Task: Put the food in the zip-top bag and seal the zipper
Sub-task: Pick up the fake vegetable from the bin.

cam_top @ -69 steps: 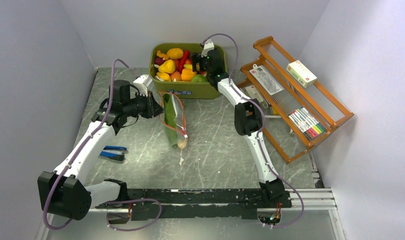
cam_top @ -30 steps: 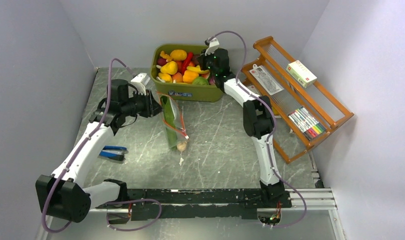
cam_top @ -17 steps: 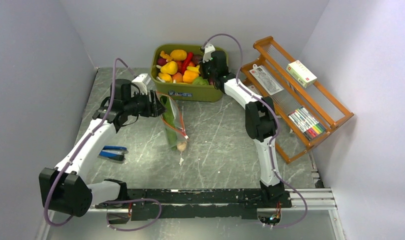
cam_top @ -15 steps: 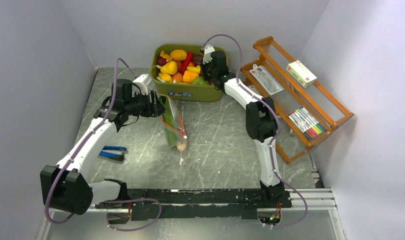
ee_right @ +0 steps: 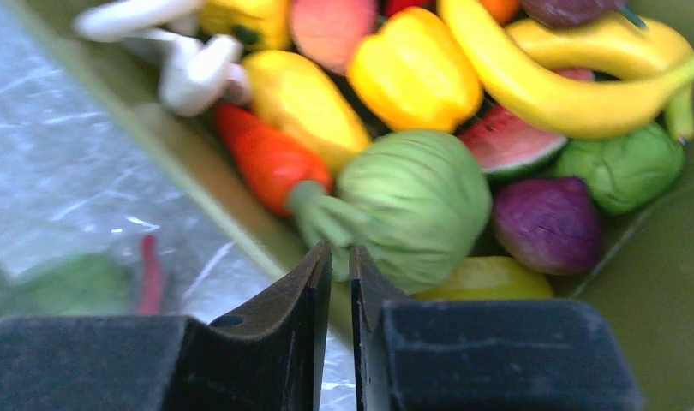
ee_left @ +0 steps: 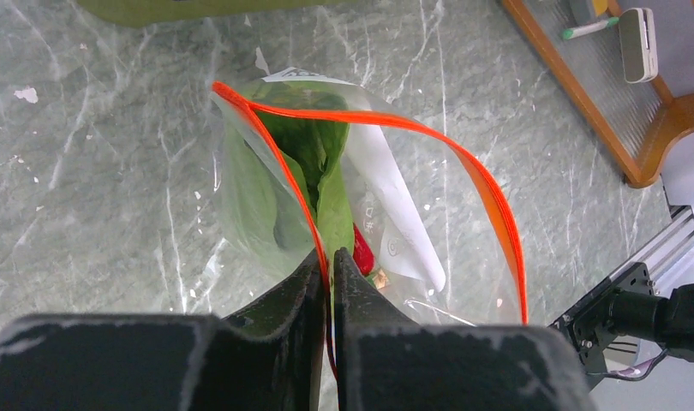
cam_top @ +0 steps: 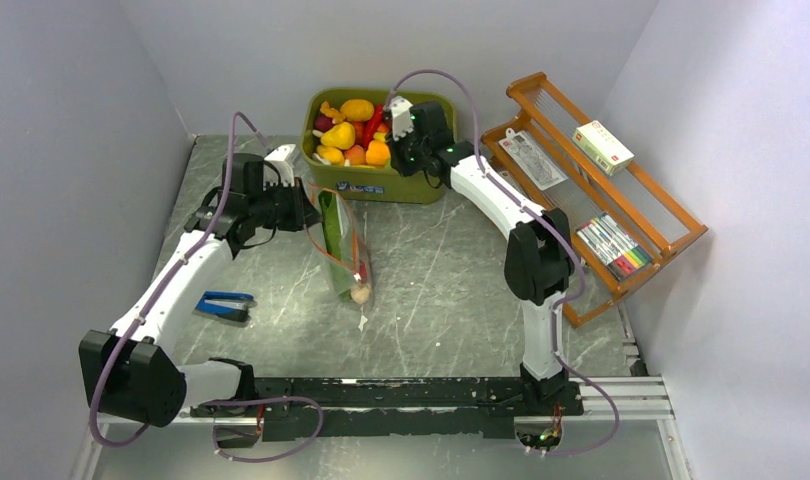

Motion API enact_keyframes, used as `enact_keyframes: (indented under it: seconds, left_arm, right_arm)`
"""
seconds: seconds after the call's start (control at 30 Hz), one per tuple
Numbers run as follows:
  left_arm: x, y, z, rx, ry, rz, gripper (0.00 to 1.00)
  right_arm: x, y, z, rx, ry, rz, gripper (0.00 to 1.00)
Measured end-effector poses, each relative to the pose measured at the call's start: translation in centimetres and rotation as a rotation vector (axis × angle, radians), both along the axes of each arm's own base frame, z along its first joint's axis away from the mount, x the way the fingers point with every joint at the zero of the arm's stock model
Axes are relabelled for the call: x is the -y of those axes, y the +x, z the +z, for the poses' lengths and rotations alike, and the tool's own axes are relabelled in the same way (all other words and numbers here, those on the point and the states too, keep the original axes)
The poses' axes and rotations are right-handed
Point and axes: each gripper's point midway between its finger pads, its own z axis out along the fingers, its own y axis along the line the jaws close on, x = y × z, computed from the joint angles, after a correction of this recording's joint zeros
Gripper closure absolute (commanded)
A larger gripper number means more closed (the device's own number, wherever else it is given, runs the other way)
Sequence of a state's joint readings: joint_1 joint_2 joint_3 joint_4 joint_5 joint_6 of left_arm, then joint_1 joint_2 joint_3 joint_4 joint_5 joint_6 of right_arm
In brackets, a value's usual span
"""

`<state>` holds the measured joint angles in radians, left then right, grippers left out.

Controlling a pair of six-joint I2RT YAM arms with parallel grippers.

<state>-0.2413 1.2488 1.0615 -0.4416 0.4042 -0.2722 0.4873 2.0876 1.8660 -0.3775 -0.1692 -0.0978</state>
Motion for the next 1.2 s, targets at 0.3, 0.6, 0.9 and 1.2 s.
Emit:
enact_keyframes:
  seconds: [0.3,0.6,0.9,1.2]
  left_arm:
    - [0.0,-0.6,0.6,0.008,0.000,-0.011,0.93]
    - [0.5,-1.0,0.8,-0.002,-0.031,-0.032,0.93]
    - [0.6,-1.2,1.5,0.045,-0.003,-0.093,0.93]
    - [1.0,-0.3,2.1,0.070,0.010,-0.130,0.93]
  right_arm:
    - [-3.7,-4.9,0.3,-0.047,-0.010,0.112,0.84]
    - [-1.1,-1.4,2.8,0.039,0.001,-0.004,0.82]
    - [1.4,2.0,0.9,0.048,-0.093,-0.081,0.81]
    - [1.2,-0.7,-1.2,-0.027,-0.126,-0.040,0.80]
